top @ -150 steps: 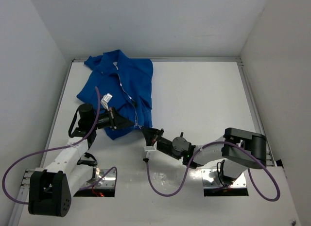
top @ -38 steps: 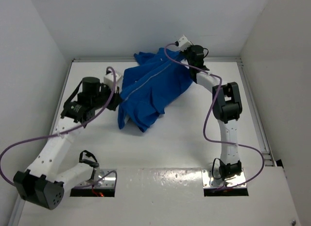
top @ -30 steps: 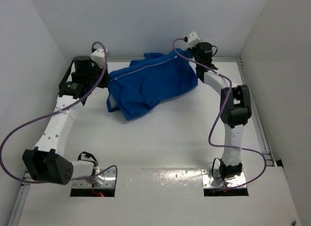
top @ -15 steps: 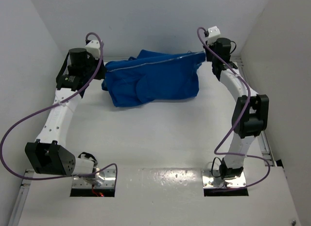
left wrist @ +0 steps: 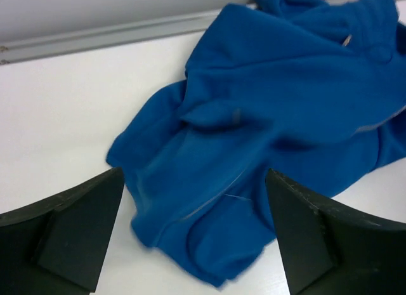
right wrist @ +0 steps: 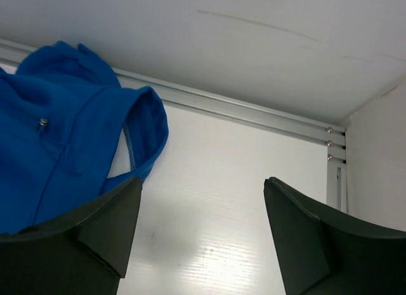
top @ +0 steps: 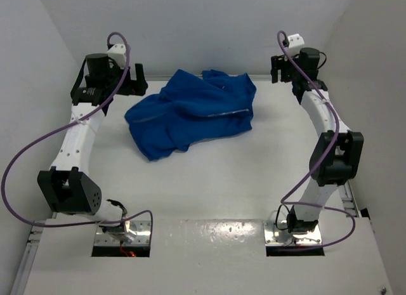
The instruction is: Zip up the jacket
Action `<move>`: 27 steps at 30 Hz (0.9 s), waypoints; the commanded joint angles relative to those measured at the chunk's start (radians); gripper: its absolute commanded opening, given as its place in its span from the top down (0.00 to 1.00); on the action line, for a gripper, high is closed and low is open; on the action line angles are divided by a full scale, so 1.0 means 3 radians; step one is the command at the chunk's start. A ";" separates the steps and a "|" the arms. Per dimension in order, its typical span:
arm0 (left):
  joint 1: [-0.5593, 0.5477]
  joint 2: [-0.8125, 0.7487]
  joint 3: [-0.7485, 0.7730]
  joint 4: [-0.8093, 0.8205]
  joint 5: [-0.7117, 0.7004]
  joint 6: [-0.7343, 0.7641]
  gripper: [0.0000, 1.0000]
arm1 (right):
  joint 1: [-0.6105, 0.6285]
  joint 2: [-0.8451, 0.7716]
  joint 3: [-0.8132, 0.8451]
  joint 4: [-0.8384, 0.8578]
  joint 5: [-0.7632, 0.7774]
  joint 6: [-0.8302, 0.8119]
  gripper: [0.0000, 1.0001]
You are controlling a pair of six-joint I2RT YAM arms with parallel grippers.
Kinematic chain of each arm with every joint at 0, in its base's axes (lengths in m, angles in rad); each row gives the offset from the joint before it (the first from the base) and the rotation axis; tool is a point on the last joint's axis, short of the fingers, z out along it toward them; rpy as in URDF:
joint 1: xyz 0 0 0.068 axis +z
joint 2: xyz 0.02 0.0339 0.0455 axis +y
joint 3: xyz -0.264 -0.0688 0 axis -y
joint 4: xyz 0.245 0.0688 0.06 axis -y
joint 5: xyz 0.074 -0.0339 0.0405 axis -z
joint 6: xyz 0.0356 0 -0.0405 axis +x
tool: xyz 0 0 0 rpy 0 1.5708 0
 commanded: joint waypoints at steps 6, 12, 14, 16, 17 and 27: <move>0.0242 0.0047 0.0457 -0.0195 -0.0076 -0.0091 0.00 | -0.0277 -0.0538 0.0009 -0.0246 -0.0594 0.0128 0.16; 0.0446 0.0077 0.0586 -0.0737 -0.0219 -0.0193 0.00 | -0.0558 -0.0982 -0.0364 -0.0593 -0.1024 0.0118 0.01; 0.0518 0.0002 0.0413 -0.0779 -0.0219 -0.0229 0.00 | -0.0655 -0.1125 -0.0553 -0.0671 -0.1116 0.0133 0.01; 0.0631 -0.0091 0.0229 -0.0779 -0.0189 -0.0194 0.00 | -0.0722 -0.1198 -0.0788 -0.0824 -0.1142 0.0093 0.01; 0.0661 -0.0203 0.0000 -0.0713 -0.0189 -0.0193 0.00 | -0.0803 -0.1330 -0.0926 -0.0855 -0.1183 0.0077 0.01; 0.1004 -0.0557 -0.1044 -0.0335 -0.0117 -0.0055 0.00 | -0.1370 -0.1857 -0.2031 -0.1055 -0.1377 -0.0025 0.00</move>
